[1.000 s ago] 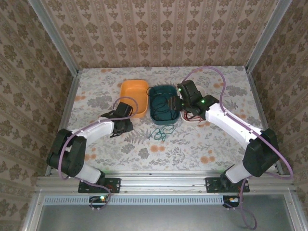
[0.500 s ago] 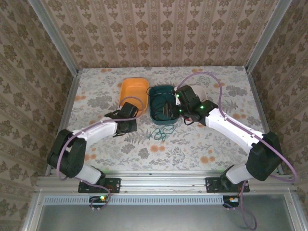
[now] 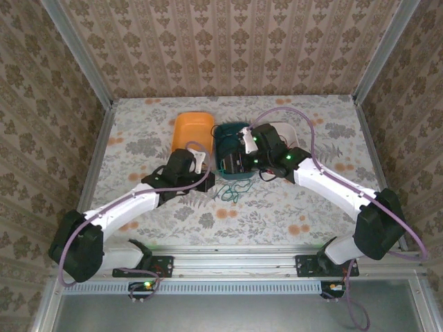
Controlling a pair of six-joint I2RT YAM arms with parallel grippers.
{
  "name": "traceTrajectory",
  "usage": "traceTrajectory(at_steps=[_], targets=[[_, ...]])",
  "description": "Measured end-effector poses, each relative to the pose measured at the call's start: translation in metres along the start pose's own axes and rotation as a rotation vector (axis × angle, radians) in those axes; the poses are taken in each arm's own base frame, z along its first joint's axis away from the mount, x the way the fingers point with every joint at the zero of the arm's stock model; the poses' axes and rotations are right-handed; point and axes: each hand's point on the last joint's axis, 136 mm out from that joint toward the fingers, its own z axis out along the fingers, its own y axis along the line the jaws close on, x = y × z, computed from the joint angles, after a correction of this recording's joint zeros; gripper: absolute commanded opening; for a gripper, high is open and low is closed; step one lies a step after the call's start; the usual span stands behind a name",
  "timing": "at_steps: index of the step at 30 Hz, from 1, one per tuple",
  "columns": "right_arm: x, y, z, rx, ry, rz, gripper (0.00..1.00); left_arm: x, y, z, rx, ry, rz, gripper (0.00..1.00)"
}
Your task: Untangle the cables
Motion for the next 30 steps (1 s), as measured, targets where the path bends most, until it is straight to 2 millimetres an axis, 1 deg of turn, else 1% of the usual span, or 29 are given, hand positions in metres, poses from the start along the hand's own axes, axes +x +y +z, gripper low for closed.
traceTrajectory(at_steps=[2, 7, 8, 10, 12, 14, 17, 21, 24, 30], targets=[[0.001, -0.001, 0.003, 0.004, 0.007, 0.004, 0.55, -0.005, -0.011, 0.001, 0.043, -0.011, 0.024, 0.00], [0.002, -0.012, 0.017, 0.041, 0.027, 0.022, 0.52, -0.016, -0.029, 0.000, 0.106, -0.046, 0.067, 0.00], [0.003, -0.014, 0.019, 0.052, 0.031, 0.026, 0.47, -0.017, -0.032, 0.000, 0.115, -0.051, 0.076, 0.00], [0.005, -0.019, 0.022, 0.071, 0.039, 0.036, 0.34, -0.018, -0.037, -0.001, 0.132, -0.056, 0.088, 0.00], [0.007, -0.024, 0.024, 0.093, 0.047, 0.041, 0.18, -0.017, -0.041, -0.001, 0.144, -0.053, 0.097, 0.00], [0.006, -0.027, 0.024, 0.113, 0.042, 0.044, 0.10, -0.016, -0.042, -0.001, 0.145, -0.052, 0.099, 0.00], [0.002, -0.035, 0.023, 0.160, 0.018, 0.041, 0.06, -0.018, -0.043, -0.002, 0.148, -0.059, 0.102, 0.00], [-0.004, -0.046, 0.016, 0.228, -0.030, 0.050, 0.04, -0.024, -0.048, -0.003, 0.178, -0.090, 0.113, 0.00], [-0.006, -0.053, 0.002, 0.270, -0.083, 0.076, 0.03, -0.024, -0.048, -0.004, 0.211, -0.100, 0.106, 0.00], [-0.012, -0.064, -0.030, 0.293, -0.215, 0.164, 0.03, -0.018, -0.040, -0.001, 0.266, -0.100, 0.053, 0.00]])
